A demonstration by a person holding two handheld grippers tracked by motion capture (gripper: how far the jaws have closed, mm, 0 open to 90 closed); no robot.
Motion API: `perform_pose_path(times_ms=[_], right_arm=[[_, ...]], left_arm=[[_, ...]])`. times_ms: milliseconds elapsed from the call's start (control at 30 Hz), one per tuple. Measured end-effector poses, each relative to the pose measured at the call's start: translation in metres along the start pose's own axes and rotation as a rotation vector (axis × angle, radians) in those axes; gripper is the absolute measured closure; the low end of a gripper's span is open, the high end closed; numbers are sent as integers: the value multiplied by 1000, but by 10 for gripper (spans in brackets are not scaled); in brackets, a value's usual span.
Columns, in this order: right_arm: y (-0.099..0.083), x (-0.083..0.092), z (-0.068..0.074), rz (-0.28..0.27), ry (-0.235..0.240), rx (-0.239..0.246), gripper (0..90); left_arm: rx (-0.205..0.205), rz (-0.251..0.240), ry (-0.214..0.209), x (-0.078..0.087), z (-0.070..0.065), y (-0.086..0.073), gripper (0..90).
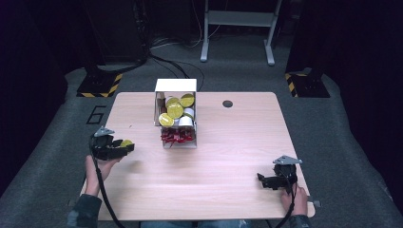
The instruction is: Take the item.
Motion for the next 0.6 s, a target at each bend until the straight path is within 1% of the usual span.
perform_pose_path(times_ms=[67,100,133,167,200,300,333,400,433,467,533,567,600], right_arm=[[0,0,0,0,0,0,0],[0,0,0,0,0,0,0],[0,0,0,0,0,0,0],[0,0,0,0,0,0,0],[0,0,0,9,2,-2,0],[0,0,0,2,0,-1,0],[0,0,0,2,0,-1,0],[0,0,0,2,0,-2,0],[0,0,0,2,0,-2,0],[0,0,0,4,0,-3,0],[0,0,0,2,0,-2,0],[0,0,0,1,0,-1,0],[0,0,0,1,0,-1,0]], left_arm=[[13,14,-7,-10,-1,-4,384],[16,30,-14,-13,-2,-5,384],[1,40,-7,-16,-1,-6,384],[1,40,-7,-16,-1,-6,383],[26,45,-10,-21,0,-8,383],[27,72,-18,-26,4,-10,383],[27,72,-18,-26,4,-10,383],[19,96,-14,-30,9,-12,383],[19,96,-14,-30,9,-12,383],[37,117,-26,-32,10,-13,383],[35,125,-28,-34,12,-14,383],[39,138,-36,-36,13,-14,382],[44,133,-34,-37,14,-14,382]])
Point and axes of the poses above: each handheld gripper's, and its own axes: x roughly backward along the jaws, y roughly out of its top, z roughly to its left, the point moved 3 cm from there along -x, roughly forward along the jaws, and after that the axes turned 15 degrees about -y, right-handed, at the moved point
